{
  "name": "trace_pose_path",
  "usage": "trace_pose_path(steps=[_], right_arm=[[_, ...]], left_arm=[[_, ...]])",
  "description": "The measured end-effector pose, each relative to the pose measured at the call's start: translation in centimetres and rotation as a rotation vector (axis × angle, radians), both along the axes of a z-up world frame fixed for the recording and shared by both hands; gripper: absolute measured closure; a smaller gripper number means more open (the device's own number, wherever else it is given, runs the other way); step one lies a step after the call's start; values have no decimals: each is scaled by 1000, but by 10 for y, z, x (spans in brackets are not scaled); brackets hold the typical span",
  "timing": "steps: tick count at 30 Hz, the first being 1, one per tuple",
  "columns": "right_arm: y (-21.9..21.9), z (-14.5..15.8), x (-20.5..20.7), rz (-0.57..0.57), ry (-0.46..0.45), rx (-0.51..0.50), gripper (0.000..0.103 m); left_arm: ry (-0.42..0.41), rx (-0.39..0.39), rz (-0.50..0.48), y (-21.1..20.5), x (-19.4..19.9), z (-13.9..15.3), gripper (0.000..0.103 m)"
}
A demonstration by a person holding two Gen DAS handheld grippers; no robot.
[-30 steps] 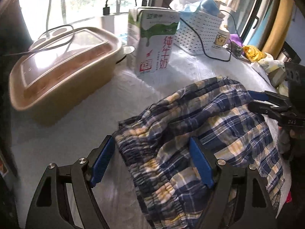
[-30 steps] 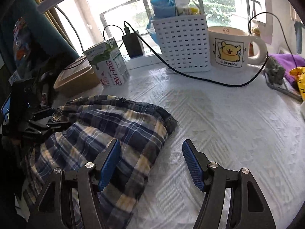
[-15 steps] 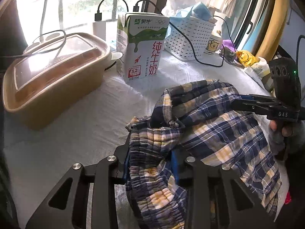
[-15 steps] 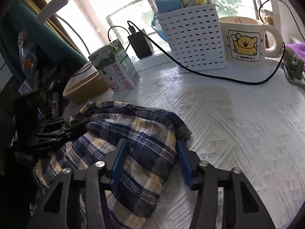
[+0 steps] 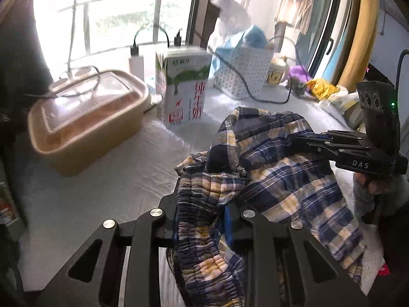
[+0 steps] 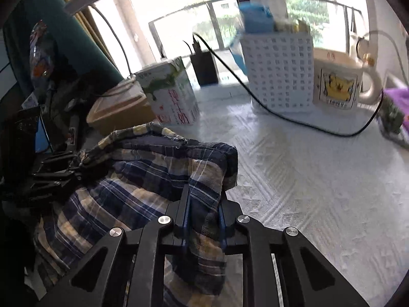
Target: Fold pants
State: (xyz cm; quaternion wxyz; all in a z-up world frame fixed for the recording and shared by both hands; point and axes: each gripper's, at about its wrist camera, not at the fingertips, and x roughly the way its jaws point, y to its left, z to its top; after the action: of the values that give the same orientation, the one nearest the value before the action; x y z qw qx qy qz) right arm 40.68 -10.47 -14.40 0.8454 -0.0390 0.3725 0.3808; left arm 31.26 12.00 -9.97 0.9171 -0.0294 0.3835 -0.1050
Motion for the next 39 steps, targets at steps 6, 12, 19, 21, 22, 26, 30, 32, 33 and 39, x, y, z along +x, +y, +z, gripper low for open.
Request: trace_pose_path(steps=[6, 12, 19, 21, 22, 26, 30, 32, 33, 39], right_arm=[[0, 44, -37, 6, -149, -5, 86], [-3, 81, -74, 25, -249, 13, 86], [-5, 118, -113, 42, -347, 37, 86], [-5, 126, -122, 44, -373, 43, 86], [-5, 132, -129, 46, -388, 50, 86], [-6, 149, -150, 60, -438, 73, 86], [-5, 166, -172, 82, -490, 97, 86], [-4, 175, -184, 97, -515, 104, 86], [-3, 181, -193, 110, -538, 111, 86], [7, 208, -234, 181, -630, 163, 86]], left_arm=[[-92, -6, 43, 3, -31, 31, 79], [-177, 3, 71, 2, -65, 60, 79], [-264, 11, 86, 1, -102, 88, 79], [-292, 16, 93, 1, -113, 97, 79], [-304, 19, 96, 0, -119, 100, 79], [-355, 34, 110, 0, -140, 117, 79], [-396, 45, 136, 4, -161, 132, 79], [-419, 49, 151, 7, -174, 139, 79], [-433, 50, 159, 8, -181, 143, 79], [-511, 50, 209, 23, -223, 164, 79]])
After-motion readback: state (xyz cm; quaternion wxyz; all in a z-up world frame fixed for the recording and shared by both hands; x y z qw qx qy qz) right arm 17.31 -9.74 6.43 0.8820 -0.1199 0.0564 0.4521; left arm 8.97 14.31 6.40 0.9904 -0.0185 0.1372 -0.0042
